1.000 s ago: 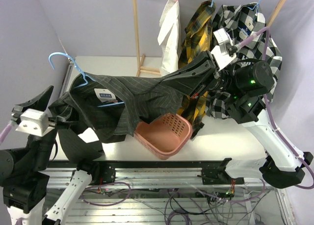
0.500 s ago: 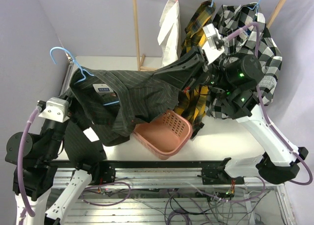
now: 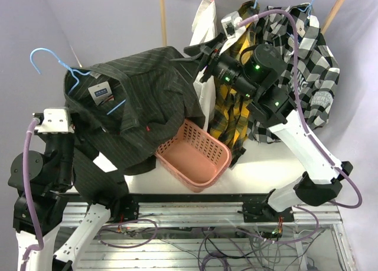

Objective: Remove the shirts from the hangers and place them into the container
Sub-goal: Pick up the hanger from the clothesline, then remove the shirt from the hanger.

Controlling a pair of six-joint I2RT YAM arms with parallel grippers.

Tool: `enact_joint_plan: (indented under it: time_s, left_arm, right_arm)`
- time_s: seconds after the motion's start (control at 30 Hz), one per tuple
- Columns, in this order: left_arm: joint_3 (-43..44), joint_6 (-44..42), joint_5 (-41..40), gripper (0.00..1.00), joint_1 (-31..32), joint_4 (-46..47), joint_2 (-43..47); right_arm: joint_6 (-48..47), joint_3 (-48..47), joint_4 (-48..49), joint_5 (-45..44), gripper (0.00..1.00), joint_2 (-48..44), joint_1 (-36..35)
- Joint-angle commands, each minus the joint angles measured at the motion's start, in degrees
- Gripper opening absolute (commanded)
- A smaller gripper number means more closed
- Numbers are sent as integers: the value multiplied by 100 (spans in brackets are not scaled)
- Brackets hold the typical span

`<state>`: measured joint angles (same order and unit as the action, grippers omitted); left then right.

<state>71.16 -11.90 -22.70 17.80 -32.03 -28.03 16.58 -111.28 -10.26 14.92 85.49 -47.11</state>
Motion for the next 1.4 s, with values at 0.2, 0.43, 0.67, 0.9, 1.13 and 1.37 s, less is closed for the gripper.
enact_joint_plan:
  time_s: [0.2, 0.43, 0.67, 0.9, 1.13, 1.37]
  left_arm:
    - [691, 425, -849, 7, 13, -391, -492]
    - [1071, 437, -999, 7, 17, -418, -809]
    - [1963, 486, -904, 7, 14, -660, -1500]
    - [3033, 400, -681, 7, 13, -1201, -2556]
    - [3044, 430, -577, 7, 13, -1177, -2917]
    - [3033, 494, -277, 7, 20, -1095, -2905]
  right_arm:
    - [-310, 721, -35, -702, 70, -500, -2]
    - [-201, 815, -151, 584, 66, -86, -258]
    - [-272, 711, -231, 78, 66, 176, -680]
    - [-50, 620, 41, -588, 65, 409, -967]
    - [168, 1362, 1025, -1538, 65, 208, -1169]
    - [284, 1259, 1453, -1978, 71, 545, -1169]
